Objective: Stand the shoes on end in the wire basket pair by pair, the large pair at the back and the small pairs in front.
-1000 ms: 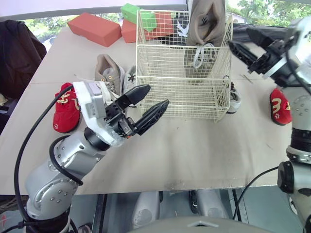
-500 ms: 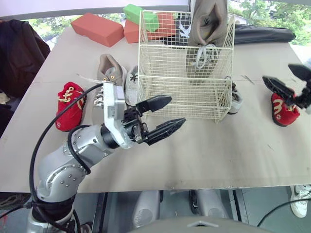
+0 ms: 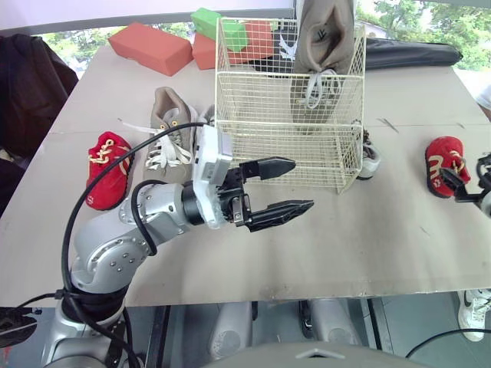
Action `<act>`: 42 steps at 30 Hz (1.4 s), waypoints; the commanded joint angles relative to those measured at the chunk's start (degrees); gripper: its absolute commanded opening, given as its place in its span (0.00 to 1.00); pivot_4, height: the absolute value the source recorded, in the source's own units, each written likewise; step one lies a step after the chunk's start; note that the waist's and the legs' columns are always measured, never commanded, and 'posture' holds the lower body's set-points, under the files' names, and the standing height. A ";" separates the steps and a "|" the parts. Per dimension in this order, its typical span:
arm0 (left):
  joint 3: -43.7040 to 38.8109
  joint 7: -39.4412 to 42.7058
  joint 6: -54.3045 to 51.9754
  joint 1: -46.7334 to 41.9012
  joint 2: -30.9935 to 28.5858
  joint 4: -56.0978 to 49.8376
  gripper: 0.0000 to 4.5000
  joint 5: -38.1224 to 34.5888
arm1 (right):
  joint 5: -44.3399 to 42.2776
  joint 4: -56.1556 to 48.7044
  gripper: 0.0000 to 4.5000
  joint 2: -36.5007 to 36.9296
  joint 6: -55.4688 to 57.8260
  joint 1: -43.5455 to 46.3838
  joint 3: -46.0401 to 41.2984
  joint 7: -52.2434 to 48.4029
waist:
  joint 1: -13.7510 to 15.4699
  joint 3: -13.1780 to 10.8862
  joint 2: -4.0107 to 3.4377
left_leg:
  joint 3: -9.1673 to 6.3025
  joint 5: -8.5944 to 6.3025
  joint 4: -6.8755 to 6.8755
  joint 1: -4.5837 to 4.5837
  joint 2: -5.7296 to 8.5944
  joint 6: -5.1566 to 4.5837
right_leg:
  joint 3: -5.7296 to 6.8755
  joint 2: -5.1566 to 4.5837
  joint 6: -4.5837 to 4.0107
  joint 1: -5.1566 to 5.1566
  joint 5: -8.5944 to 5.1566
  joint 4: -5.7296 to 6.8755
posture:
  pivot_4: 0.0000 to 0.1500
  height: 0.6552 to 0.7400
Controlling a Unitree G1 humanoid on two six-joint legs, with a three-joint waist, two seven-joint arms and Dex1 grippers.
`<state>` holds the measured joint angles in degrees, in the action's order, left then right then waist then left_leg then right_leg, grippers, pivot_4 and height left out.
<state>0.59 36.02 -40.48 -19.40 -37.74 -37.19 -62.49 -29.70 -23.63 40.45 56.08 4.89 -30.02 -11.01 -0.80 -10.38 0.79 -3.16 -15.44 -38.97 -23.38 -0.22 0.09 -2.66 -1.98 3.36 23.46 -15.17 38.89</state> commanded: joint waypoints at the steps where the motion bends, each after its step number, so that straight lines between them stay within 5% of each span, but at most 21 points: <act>1: -1.17 0.78 0.62 0.68 0.72 -0.58 0.96 -0.41 | -0.09 -4.27 1.00 -2.43 -4.60 -0.62 -0.54 -1.14 | 0.02 0.00 0.00 | 0.00 0.00 0.00 0.00 0.00 0.00 | 0.00 0.00 0.00 0.00 0.00 0.00 | 1.00 1.00; 11: -3.55 7.24 0.23 2.83 -0.78 1.50 0.96 -1.96 | 2.97 -10.01 1.00 -9.00 -0.47 -1.62 2.26 6.09 | -0.01 0.02 -0.03 | -0.04 0.00 0.00 0.03 -0.01 0.00 | 0.03 0.00 0.00 -0.01 0.00 0.03 | 1.00 1.00; 34: -2.50 4.72 -3.71 -1.21 0.76 1.16 0.96 -2.82 | 10.21 -10.33 1.00 -14.48 -0.28 1.58 5.51 11.46 | -0.07 0.03 -0.04 | -0.02 0.00 0.04 0.05 0.01 0.00 | 0.00 -0.01 0.00 -0.01 0.00 0.02 | 1.00 1.00; 40: -6.47 0.18 -3.72 1.18 1.20 0.65 0.96 -5.58 | -4.67 -17.08 1.00 -17.11 -9.52 4.51 3.21 -2.46 | -0.31 0.03 -0.06 | -0.14 0.00 0.08 0.10 -0.03 0.00 | -0.04 0.01 0.00 -0.01 0.00 0.04 | 1.00 1.00; 42: -10.42 -5.74 -3.39 2.88 1.75 0.20 0.96 -10.88 | -15.55 -19.20 1.00 -15.68 -7.80 6.65 0.84 -6.20 | -0.30 0.03 -0.06 | -0.23 0.00 0.08 0.13 -0.07 0.00 | -0.07 0.01 0.00 -0.01 0.00 0.04 | 1.00 1.00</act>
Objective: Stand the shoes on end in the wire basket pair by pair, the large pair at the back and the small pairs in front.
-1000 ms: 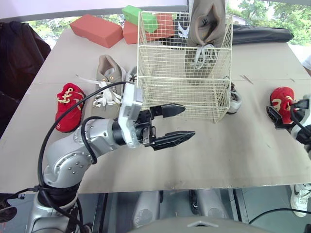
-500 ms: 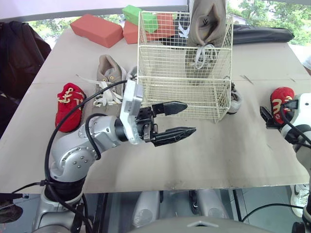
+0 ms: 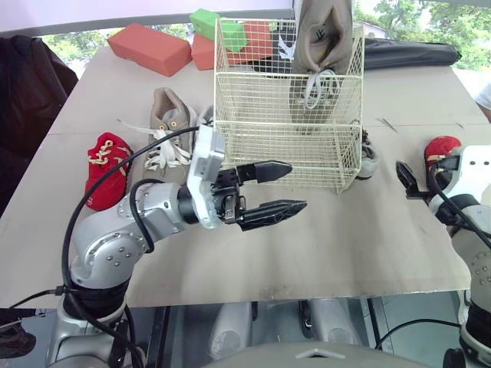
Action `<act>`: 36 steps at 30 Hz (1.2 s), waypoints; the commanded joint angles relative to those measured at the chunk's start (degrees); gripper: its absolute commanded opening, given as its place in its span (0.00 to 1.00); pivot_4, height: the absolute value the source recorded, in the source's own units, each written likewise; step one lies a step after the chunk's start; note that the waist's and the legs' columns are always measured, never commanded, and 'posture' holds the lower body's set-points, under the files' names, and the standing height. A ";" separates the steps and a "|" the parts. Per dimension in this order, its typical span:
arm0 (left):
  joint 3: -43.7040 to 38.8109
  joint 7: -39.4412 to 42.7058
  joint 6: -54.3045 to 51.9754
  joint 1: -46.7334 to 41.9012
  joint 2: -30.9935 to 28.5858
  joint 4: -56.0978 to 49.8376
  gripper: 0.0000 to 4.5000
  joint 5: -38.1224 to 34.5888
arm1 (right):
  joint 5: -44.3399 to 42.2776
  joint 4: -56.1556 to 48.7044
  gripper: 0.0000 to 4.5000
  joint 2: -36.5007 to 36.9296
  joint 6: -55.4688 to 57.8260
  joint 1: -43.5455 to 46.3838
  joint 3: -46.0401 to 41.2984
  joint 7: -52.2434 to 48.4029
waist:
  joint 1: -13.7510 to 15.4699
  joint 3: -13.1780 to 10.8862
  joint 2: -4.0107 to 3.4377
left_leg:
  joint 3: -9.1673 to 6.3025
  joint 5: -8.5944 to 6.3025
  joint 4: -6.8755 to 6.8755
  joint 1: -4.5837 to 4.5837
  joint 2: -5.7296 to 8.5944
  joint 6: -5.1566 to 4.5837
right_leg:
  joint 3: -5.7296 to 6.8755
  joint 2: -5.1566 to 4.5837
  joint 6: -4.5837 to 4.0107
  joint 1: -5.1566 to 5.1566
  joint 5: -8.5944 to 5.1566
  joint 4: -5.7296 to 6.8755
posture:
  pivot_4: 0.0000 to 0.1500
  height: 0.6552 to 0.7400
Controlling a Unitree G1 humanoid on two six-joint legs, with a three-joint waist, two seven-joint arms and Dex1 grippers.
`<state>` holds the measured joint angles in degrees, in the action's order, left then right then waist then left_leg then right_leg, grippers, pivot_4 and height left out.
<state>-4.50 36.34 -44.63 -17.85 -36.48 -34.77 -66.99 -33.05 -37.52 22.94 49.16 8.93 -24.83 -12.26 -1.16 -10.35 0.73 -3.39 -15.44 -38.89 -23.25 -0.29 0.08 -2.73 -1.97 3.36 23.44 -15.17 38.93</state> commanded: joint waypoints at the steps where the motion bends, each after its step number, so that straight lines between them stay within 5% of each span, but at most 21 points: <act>1: -9.24 -11.25 1.49 2.47 0.24 -1.73 0.96 -11.01 | -17.07 -6.84 1.00 3.53 -0.47 3.42 -4.37 -7.73 | 0.11 0.00 0.00 | -0.03 0.00 0.00 0.01 -0.03 0.00 | 0.00 -0.01 0.00 -0.02 0.00 0.01 | 1.00 1.00; 4: -20.87 -20.32 1.05 7.10 -4.49 0.93 0.96 -19.74 | -26.98 -9.67 1.00 11.16 -0.52 3.66 -2.59 -19.26 | 0.15 0.00 0.03 | -0.13 -0.01 0.00 0.00 -0.16 -0.01 | 0.07 -0.06 0.00 -0.02 0.00 -0.01 | 1.00 1.00; 7: -30.96 -24.56 -2.06 11.54 -12.39 7.56 0.96 -24.70 | -27.75 -7.04 1.00 18.92 -2.17 5.74 1.57 -29.87 | 0.05 -0.01 0.07 | -0.10 -0.01 0.22 0.24 -0.16 -0.01 | 0.06 -0.06 -0.01 -0.13 -0.01 -0.08 | 1.00 1.00; 13: -30.25 -29.60 -12.53 14.28 -24.53 22.81 0.96 -23.11 | -20.40 0.10 1.00 25.15 -9.46 13.86 10.87 -42.09 | 0.49 0.00 0.14 | -0.01 -0.01 0.26 0.70 0.00 -0.01 | 0.11 -0.07 -0.01 -0.57 -0.04 -0.16 | 1.00 1.00; 18: -19.30 -30.24 -16.98 0.61 -25.54 39.24 0.96 -13.54 | -18.45 1.54 1.00 25.15 -11.45 18.24 14.72 -44.12 | 0.79 -0.01 0.18 | -0.08 0.00 0.27 0.66 0.10 0.00 | 0.37 -0.06 -0.02 -0.62 -0.04 -0.14 | 1.00 1.00; 25: 2.41 -9.84 -12.83 -23.76 -21.89 66.84 0.96 15.26 | -17.61 -1.91 1.00 25.42 -11.37 14.89 13.98 -40.01 | 0.40 0.02 0.27 | -0.01 0.05 0.44 0.40 0.19 0.09 | 0.35 -0.08 -0.02 -0.41 -0.03 -0.35 | 1.00 1.00; 28: 11.16 3.95 -9.67 -32.50 -18.70 79.09 0.80 26.60 | -18.85 -4.40 1.00 26.32 -10.37 12.77 12.04 -37.47 | 0.25 0.02 0.27 | 0.05 0.10 0.49 0.34 0.17 0.18 | 0.32 -0.08 -0.02 -0.35 -0.03 -0.42 | 1.00 1.00; 30: 12.93 11.02 -10.15 -36.19 -17.06 84.22 0.58 30.41 | -19.93 -5.74 1.00 27.11 -9.71 11.31 10.62 -36.05 | 0.59 0.03 0.25 | 0.02 0.09 0.50 0.35 0.17 0.16 | 0.34 -0.08 -0.02 -0.35 -0.04 -0.41 | 1.00 1.00; 36: 7.90 17.28 -12.33 -39.79 -14.85 89.53 0.16 34.89 | -23.24 -8.11 1.00 28.08 -8.53 8.88 8.69 -32.11 | 0.88 0.03 0.26 | 0.00 0.00 0.43 0.30 0.23 0.01 | 0.38 -0.20 0.02 -0.41 -0.05 -0.42 | 1.00 1.00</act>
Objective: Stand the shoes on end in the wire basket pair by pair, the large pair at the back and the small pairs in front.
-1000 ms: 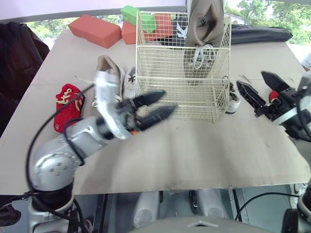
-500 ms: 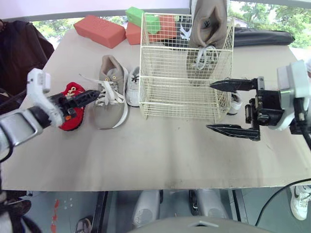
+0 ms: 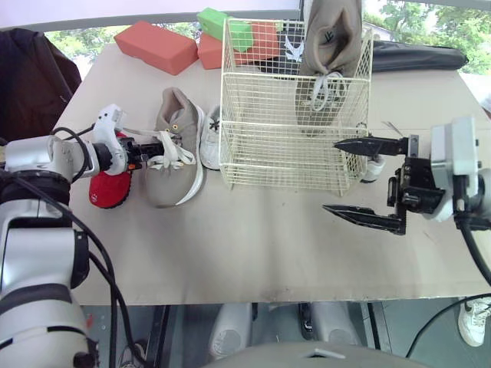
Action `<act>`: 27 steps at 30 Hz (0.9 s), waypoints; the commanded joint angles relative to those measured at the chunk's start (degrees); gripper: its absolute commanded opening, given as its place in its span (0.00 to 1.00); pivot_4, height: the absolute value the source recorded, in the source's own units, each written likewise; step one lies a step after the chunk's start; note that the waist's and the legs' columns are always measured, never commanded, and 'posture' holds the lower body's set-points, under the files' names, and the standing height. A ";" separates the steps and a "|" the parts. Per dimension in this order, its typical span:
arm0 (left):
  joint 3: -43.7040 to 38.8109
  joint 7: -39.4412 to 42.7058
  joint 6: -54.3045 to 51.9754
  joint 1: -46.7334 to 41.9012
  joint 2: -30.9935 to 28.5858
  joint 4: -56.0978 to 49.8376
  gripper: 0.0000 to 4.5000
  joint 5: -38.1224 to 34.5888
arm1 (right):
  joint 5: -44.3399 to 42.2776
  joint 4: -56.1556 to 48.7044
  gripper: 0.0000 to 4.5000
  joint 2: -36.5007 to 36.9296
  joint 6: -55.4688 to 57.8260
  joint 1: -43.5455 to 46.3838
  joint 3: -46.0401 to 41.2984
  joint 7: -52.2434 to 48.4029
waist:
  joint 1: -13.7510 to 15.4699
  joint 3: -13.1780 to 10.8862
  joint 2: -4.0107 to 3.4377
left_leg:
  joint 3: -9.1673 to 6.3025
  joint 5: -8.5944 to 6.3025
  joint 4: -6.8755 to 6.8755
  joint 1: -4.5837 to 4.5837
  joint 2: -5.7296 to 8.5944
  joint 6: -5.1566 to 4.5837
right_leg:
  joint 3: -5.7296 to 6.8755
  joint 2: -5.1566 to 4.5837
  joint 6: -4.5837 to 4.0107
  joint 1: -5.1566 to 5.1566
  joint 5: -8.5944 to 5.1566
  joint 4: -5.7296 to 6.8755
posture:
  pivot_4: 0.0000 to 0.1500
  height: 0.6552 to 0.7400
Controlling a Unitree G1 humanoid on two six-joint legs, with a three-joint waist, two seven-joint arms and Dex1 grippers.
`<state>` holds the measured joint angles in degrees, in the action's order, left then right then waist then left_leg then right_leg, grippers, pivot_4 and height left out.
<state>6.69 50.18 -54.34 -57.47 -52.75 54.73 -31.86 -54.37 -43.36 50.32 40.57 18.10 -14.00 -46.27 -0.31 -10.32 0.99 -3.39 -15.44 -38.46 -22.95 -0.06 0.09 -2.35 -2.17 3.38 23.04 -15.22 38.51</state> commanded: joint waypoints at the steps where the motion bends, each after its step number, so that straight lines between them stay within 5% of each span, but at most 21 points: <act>1: -6.37 2.45 -5.11 0.02 0.87 -0.97 0.13 -1.64 | -1.77 -2.07 1.00 0.60 -0.03 -0.26 -1.80 2.30 | -0.06 -0.01 0.01 | -0.01 0.00 -0.01 0.00 0.00 0.00 | 0.00 -0.01 0.01 0.00 0.00 0.00 | 1.00 1.00; 9: -28.59 -7.86 -18.97 10.28 -1.77 -22.09 0.13 -7.77 | -1.54 2.02 1.00 -1.72 -1.68 1.96 1.25 1.68 | -0.75 -0.01 0.24 | -0.35 0.01 -0.12 -0.46 -0.14 0.03 | 0.01 -0.06 0.02 0.48 0.00 0.18 | 1.00 1.00; 17: -53.25 -24.90 -30.67 14.64 6.12 -44.97 0.12 -12.18 | 1.99 5.92 1.00 -5.20 -3.97 4.30 6.13 -0.12 | -0.46 0.00 0.37 | -0.40 0.12 -0.52 -0.81 -0.22 0.21 | 0.03 -0.10 0.03 0.80 0.02 0.42 | 1.00 1.00; 27: -63.33 -37.67 -30.70 7.43 19.17 -61.84 0.12 -14.79 | 2.70 8.51 1.00 -9.22 -3.73 7.19 8.88 0.45 | -0.38 0.03 0.44 | -0.45 0.15 -0.67 -0.84 -0.20 0.30 | 0.09 -0.10 0.03 0.75 0.04 0.44 | 1.00 1.00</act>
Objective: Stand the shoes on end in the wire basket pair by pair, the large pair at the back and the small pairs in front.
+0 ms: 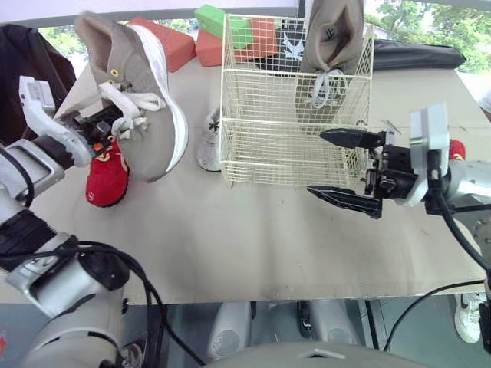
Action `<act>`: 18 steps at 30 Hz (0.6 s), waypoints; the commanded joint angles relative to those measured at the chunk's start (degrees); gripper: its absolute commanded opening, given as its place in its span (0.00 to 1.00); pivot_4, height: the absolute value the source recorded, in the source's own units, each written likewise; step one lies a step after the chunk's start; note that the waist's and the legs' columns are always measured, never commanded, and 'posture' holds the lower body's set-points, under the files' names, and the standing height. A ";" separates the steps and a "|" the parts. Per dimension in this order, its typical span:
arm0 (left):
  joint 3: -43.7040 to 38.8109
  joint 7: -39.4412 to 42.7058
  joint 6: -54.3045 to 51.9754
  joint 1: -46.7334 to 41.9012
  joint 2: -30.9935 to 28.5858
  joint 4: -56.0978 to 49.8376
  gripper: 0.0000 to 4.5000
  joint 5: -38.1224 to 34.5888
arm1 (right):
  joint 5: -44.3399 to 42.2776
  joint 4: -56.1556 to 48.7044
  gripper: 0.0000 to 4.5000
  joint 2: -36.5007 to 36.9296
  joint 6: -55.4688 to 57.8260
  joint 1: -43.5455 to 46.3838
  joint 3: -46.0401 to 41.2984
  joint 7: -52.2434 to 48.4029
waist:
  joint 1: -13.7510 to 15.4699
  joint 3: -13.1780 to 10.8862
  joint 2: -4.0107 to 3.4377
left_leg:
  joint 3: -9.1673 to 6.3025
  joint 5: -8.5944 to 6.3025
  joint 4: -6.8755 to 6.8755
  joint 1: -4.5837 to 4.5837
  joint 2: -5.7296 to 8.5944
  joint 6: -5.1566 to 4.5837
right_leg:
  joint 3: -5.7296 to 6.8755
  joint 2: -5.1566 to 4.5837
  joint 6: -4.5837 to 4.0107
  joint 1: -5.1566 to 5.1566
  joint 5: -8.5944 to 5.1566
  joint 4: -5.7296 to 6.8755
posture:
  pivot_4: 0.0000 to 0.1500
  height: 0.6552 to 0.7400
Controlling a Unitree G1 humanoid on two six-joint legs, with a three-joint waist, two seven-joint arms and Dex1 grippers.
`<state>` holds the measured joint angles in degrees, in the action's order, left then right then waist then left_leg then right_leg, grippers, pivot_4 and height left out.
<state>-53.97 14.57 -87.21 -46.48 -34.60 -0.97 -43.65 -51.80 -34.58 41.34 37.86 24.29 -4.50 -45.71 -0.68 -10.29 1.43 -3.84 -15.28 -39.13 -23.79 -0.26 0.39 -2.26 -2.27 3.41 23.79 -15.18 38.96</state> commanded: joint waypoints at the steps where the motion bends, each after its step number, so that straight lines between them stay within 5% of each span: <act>1: -3.06 -3.24 2.28 -4.68 2.16 -7.26 0.12 -3.32 | 0.19 -0.32 1.00 -0.31 -1.10 0.97 -0.65 -0.19 | -0.03 0.00 0.00 | 0.01 0.00 0.00 0.00 0.00 0.00 | -0.02 0.00 0.00 0.00 0.00 -0.01 | 1.00 1.00; 10: 8.20 -9.27 16.82 -15.78 12.58 -11.69 0.12 -1.47 | 0.00 -2.85 1.00 -3.45 -1.82 0.16 -3.85 7.52 | 0.29 0.01 0.03 | 0.02 0.00 -0.02 -0.02 0.07 0.01 | -0.03 -0.02 0.02 0.00 0.02 0.00 | 1.00 1.00; 18: 36.95 -0.97 62.57 -16.66 15.76 -2.98 0.12 22.90 | -1.03 -7.46 1.00 -4.65 -0.79 -2.93 -10.59 18.92 | 0.25 0.01 0.02 | 0.29 0.00 0.11 0.03 0.17 0.01 | -0.19 -0.06 0.03 0.03 0.02 -0.08 | 1.00 1.00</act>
<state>-21.38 12.39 -37.13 -61.18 -19.54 -5.61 -26.26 -51.54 -38.78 35.95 37.32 21.90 -12.40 -28.49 -0.42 -10.27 1.45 -3.54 -15.28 -39.01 -23.76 -0.08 0.40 -2.45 -2.33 3.45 23.81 -15.15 38.87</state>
